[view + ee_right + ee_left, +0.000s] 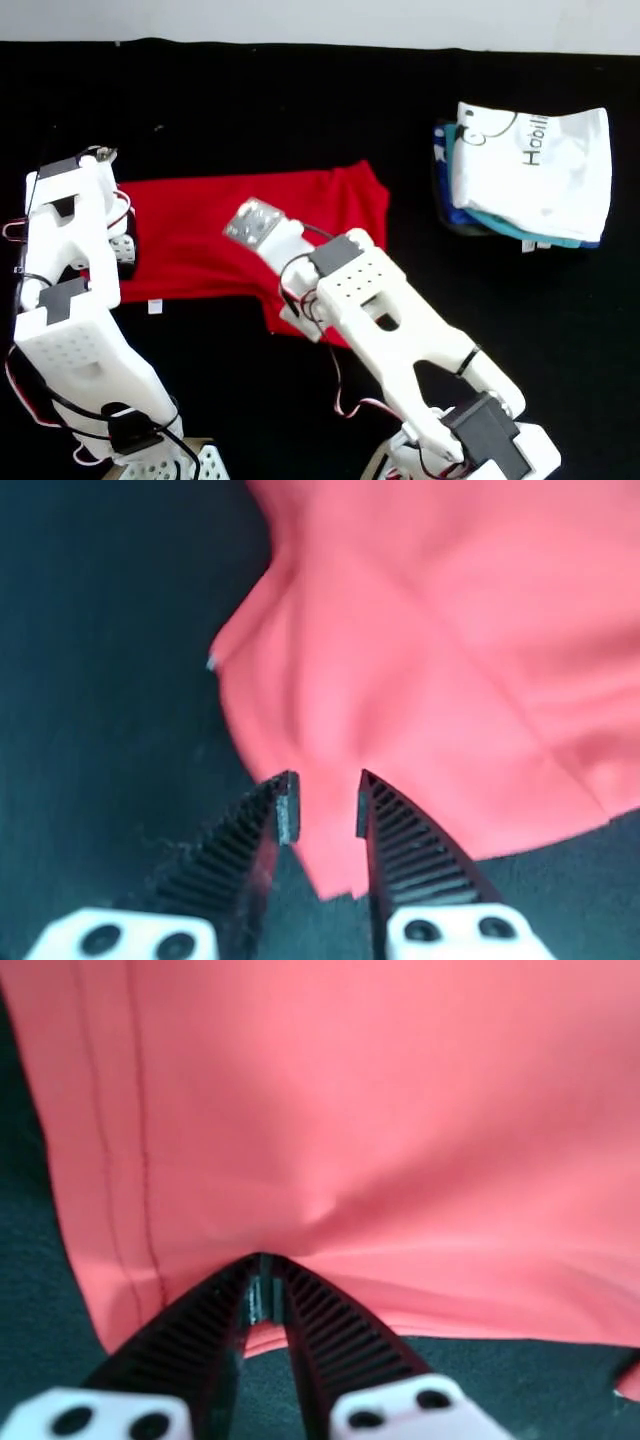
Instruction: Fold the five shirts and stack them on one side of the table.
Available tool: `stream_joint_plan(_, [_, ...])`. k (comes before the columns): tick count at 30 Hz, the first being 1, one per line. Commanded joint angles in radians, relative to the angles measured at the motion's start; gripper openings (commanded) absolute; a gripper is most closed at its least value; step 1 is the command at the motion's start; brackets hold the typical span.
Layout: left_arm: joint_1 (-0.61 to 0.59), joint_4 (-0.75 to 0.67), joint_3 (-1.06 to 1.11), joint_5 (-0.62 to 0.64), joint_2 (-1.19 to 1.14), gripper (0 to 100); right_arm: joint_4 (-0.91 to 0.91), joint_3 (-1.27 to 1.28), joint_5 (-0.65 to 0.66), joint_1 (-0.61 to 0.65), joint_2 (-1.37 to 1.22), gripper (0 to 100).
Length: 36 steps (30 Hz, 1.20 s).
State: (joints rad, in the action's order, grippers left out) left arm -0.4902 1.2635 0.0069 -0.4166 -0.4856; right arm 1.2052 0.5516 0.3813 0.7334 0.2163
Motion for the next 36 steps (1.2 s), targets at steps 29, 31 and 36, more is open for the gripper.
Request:
stream_joint_plan(29, [0.004, -0.023, -0.024, -0.003, -0.053, 1, -0.088, -0.151, 0.048, -0.119, -0.423, 0.5])
stream_joint_plan(31, [0.004, -0.023, -0.024, -0.003, -0.053, 1, -0.012, -0.249, 0.049, -0.166, -0.407, 0.5])
stream_joint_plan(36, [0.005, -0.023, -0.025, -0.003, -0.053, 1, 0.153, -0.558, 0.147, -0.239, -0.404, 0.5])
